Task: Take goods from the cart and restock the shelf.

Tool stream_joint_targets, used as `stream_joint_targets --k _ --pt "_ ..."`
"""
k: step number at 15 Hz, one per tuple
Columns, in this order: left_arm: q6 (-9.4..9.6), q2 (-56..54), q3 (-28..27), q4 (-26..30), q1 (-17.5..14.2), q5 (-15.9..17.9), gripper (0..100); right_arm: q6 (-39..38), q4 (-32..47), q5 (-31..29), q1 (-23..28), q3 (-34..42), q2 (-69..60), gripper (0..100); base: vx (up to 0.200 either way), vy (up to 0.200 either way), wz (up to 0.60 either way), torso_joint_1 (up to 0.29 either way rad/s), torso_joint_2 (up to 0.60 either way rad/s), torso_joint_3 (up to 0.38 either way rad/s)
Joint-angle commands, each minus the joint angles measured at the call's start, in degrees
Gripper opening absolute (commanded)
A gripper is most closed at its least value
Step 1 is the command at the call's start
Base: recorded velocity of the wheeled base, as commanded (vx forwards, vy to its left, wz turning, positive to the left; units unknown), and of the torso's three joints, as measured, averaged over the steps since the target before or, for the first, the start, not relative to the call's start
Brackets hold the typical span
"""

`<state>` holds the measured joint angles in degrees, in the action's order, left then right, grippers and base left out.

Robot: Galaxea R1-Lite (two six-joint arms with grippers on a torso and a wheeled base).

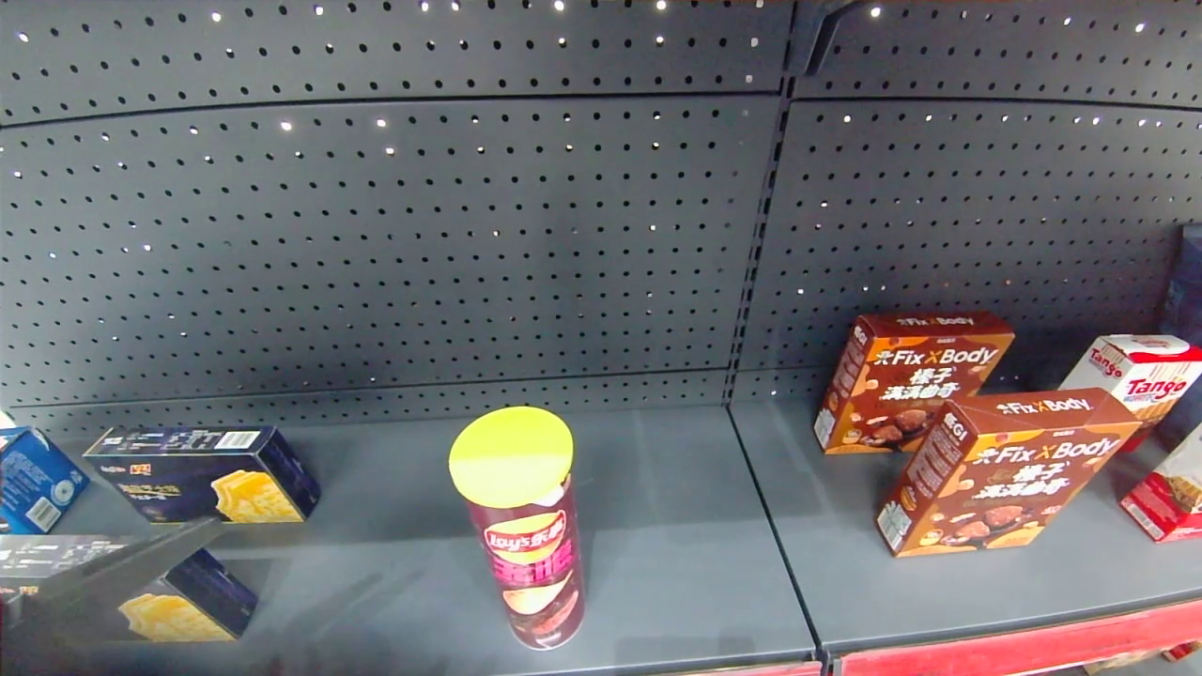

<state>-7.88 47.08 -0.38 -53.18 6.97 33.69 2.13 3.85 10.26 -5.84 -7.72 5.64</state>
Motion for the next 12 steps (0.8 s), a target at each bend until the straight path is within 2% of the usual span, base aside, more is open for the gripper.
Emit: stream_joint_targets --k 1,3,4,5,6,7,8,10,11,12 --pt "-1.7 -20.9 0.3 14.2 -0.8 -6.3 100 0.1 0.0 -0.1 0.0 -0.5 0.0 0 0.0 0.0 0.0 0.0 0.0 0.0" --pt "-1.62 -31.5 -0.5 26.7 -0.8 -12.2 100 0.0 0.1 -0.2 0.0 -1.2 0.0 0 0.0 0.0 0.0 0.0 0.0 0.0" --pt "-1.7 -32.9 -0.8 28.4 -0.8 -12.7 100 0.1 0.1 -0.3 0.0 -1.2 0.0 0 0.0 0.0 0.0 0.0 0.0 0.0" --pt "-1.62 -41.5 -3.1 39.6 -0.8 -13.7 100 0.1 0.2 -0.2 0.0 -1.6 0.1 0 0.0 0.0 0.0 0.0 0.0 0.0" --pt "-0.65 -42.1 -4.2 43.1 -0.8 -15.8 100 0.1 0.2 -0.2 0.0 -1.7 0.2 0 0.0 0.0 0.0 0.0 0.0 0.0" --pt "-0.47 -41.4 -5.2 43.6 -0.8 -18.8 100 0.1 0.2 -0.2 0.0 -1.6 0.1 0 0.0 0.0 0.0 0.0 0.0 0.0" --pt "1.02 -41.5 -3.8 43.8 -0.8 -21.3 100 0.1 0.2 -0.1 0.0 -1.6 0.5 0 0.0 0.0 0.0 0.0 0.0 0.0" --pt "7.7 -41.5 0.4 45.2 -0.8 -32.1 100 0.1 0.1 0.0 0.0 -1.7 0.6 0 0.0 0.0 0.0 0.0 0.0 0.0" --pt "9.37 -41.5 0.4 49.5 -0.8 -35.5 100 0.1 0.1 -0.1 0.0 -1.8 0.7 0 0.0 0.0 0.0 0.0 0.0 0.0" --pt "9.9 -41.5 0.4 52.9 -0.7 -37.7 100 0.1 0.1 -0.1 -0.1 -2.0 0.7 0 0.0 0.0 0.0 0.0 0.0 0.0"
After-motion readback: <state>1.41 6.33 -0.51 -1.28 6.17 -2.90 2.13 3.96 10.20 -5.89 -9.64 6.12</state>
